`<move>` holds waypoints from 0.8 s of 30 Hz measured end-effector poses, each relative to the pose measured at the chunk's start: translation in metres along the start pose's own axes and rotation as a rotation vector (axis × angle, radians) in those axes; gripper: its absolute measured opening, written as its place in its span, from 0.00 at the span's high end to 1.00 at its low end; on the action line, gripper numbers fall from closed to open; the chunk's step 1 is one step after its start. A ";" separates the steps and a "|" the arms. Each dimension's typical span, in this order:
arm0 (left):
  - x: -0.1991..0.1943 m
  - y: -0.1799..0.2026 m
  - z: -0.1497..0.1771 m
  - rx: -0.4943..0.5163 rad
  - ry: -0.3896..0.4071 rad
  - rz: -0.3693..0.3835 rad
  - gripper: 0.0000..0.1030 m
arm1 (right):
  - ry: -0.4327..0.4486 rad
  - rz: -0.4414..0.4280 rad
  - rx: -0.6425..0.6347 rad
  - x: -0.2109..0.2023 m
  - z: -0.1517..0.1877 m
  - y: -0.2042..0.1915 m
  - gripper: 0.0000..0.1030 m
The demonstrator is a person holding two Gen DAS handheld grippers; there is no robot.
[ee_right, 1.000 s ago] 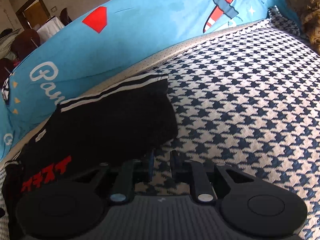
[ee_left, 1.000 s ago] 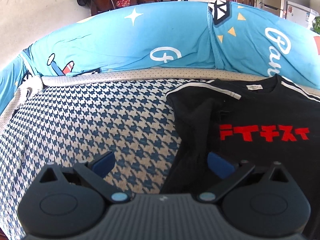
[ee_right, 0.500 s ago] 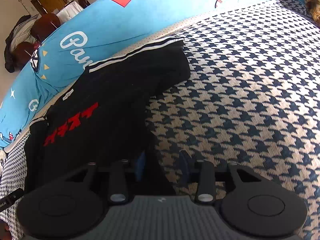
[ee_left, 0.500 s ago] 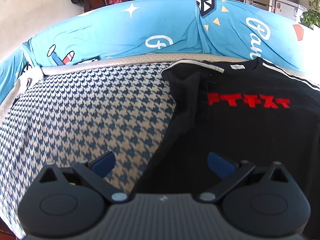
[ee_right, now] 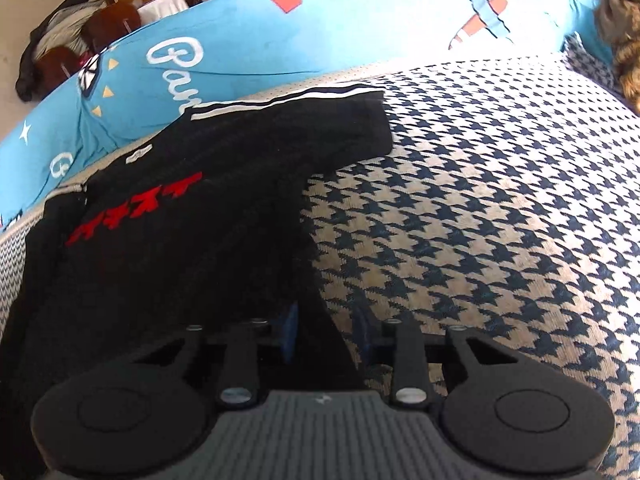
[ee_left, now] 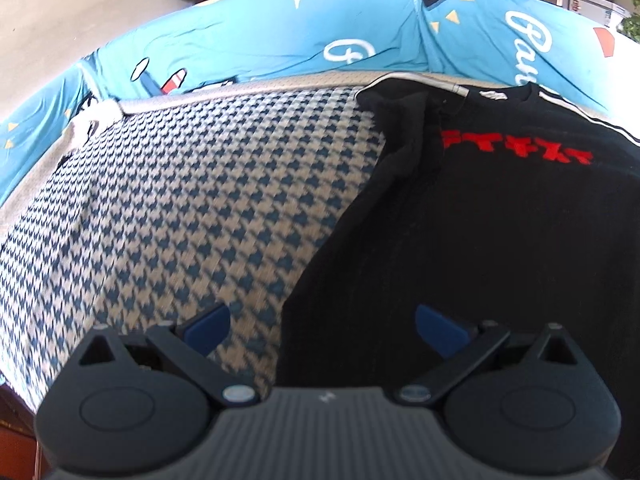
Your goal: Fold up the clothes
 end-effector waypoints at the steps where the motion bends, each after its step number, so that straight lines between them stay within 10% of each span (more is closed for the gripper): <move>1: 0.000 -0.001 0.002 -0.006 -0.003 0.000 0.00 | 0.004 -0.002 -0.011 0.000 0.001 -0.002 0.78; 6: 0.003 -0.005 0.010 -0.023 -0.026 -0.022 0.00 | 0.042 0.031 -0.029 -0.002 0.009 -0.006 0.94; 24: -0.001 -0.027 0.040 -0.099 -0.063 -0.042 0.00 | 0.065 0.080 0.253 -0.040 0.023 0.041 0.94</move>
Point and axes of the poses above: each gripper's, at about its wrist camera, not at the fingertips, and x roughly the way its jaws point, y to its right, z to its underside, the point moved 1 cm from there along x, roughly the way its jaws point, and after that the axes turned 4 degrees about x, right-handed, at the moved point
